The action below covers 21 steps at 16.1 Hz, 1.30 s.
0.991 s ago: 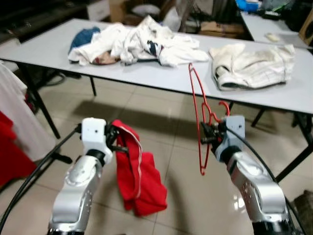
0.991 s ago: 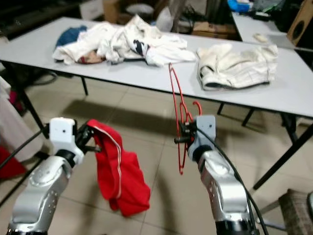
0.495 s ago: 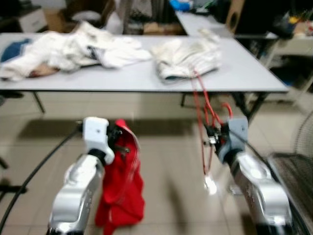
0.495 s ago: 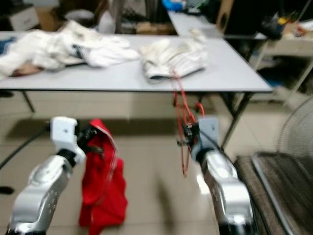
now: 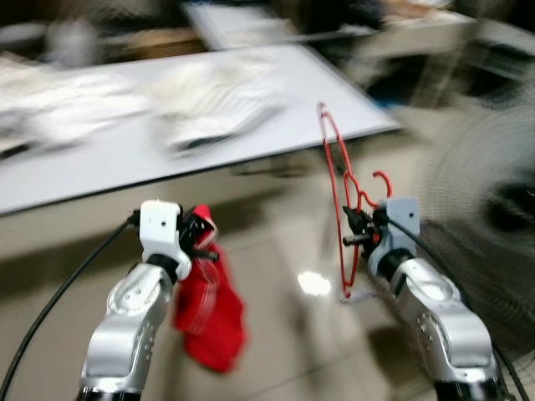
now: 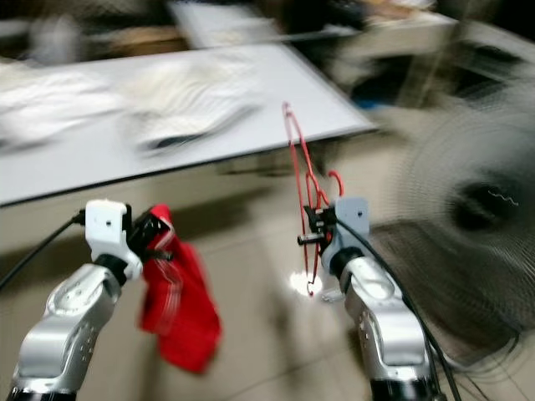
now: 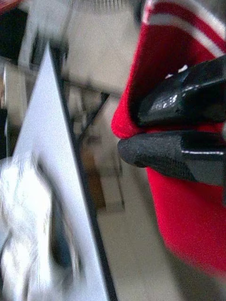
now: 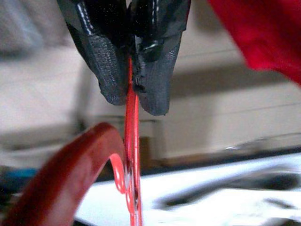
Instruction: Hang hanger
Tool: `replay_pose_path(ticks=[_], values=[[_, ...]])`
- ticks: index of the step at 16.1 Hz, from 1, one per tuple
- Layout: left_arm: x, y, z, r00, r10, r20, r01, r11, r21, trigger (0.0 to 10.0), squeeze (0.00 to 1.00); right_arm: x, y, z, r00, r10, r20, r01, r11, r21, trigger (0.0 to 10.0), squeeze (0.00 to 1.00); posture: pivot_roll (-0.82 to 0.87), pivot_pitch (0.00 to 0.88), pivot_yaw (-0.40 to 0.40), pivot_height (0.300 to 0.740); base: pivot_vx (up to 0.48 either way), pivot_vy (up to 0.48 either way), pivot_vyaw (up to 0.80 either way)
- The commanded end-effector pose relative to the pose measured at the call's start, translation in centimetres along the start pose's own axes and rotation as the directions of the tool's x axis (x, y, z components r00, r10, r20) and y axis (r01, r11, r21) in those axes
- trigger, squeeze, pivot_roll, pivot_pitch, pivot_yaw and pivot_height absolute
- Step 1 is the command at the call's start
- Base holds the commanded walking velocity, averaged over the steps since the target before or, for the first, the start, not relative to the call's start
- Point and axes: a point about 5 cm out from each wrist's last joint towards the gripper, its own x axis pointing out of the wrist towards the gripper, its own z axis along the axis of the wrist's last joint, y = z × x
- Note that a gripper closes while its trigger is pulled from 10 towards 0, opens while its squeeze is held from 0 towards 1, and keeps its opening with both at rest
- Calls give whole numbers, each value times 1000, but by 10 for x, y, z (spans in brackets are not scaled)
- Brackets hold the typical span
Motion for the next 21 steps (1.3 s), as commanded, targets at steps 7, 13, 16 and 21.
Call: replay_pose_path(ticks=[7, 13, 16, 21], values=[[9, -1, 23, 997, -25, 78, 24, 1000, 8, 10000, 0, -4, 10, 18, 988, 151, 39, -140, 970, -201, 10000, 0, -40, 0, 28, 740, 350, 0, 229], [20, -1, 50, 987, -58, 149, 56, 998, 19, 10000, 0, -6, 0, 40, 974, 212, 77, -184, 945, -270, 10000, 0, -41, 0, 23, 740, 349, 0, 533], [46, 5, 92, 973, -71, 218, 67, 997, 26, 10000, 0, -37, -18, 68, 872, 489, -29, -445, 767, -462, 10000, 0, -47, 0, 14, 740, 351, 0, 0], [68, 31, 154, 953, -48, 301, 39, 999, 33, 10000, 0, -74, -35, 90, 704, 690, -168, -687, 600, -409, 10000, 0, -55, 0, 9, 740, 352, 0, 0]])
